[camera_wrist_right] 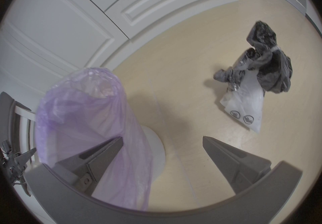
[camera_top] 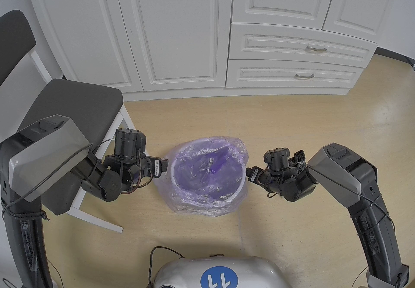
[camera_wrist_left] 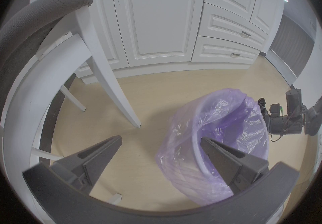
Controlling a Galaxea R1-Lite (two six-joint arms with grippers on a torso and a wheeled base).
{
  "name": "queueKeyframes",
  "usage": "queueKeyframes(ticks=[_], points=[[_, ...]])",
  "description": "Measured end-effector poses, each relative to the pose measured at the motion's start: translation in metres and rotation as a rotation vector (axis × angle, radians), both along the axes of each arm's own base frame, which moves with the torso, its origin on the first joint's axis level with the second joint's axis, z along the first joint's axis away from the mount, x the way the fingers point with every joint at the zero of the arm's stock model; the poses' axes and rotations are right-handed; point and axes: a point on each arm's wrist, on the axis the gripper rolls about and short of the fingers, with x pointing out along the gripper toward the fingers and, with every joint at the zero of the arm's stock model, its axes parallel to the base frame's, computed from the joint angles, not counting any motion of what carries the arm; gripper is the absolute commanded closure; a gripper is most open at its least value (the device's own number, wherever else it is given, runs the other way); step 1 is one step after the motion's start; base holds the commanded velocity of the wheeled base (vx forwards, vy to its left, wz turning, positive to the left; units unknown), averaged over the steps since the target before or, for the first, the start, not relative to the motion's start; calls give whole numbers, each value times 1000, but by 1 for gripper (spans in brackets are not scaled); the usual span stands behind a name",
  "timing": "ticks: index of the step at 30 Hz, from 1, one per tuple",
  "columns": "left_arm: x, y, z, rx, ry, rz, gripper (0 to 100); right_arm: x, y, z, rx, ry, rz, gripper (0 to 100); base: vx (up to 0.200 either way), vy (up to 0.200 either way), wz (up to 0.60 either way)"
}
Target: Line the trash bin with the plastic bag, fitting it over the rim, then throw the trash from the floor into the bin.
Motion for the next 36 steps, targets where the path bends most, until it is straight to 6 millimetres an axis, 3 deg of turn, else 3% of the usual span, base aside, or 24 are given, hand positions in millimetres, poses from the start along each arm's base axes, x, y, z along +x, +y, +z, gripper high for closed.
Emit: queueKeyframes(ticks=[17, 36], points=[[-24, -31, -10, 17, 38, -99, 0, 8, -1, -5, -40, 47, -66, 0, 0, 0, 0], [-42, -32, -15, 65, 13, -140, 0, 9, -2, -7, -38, 46, -72, 0, 0, 0, 0]])
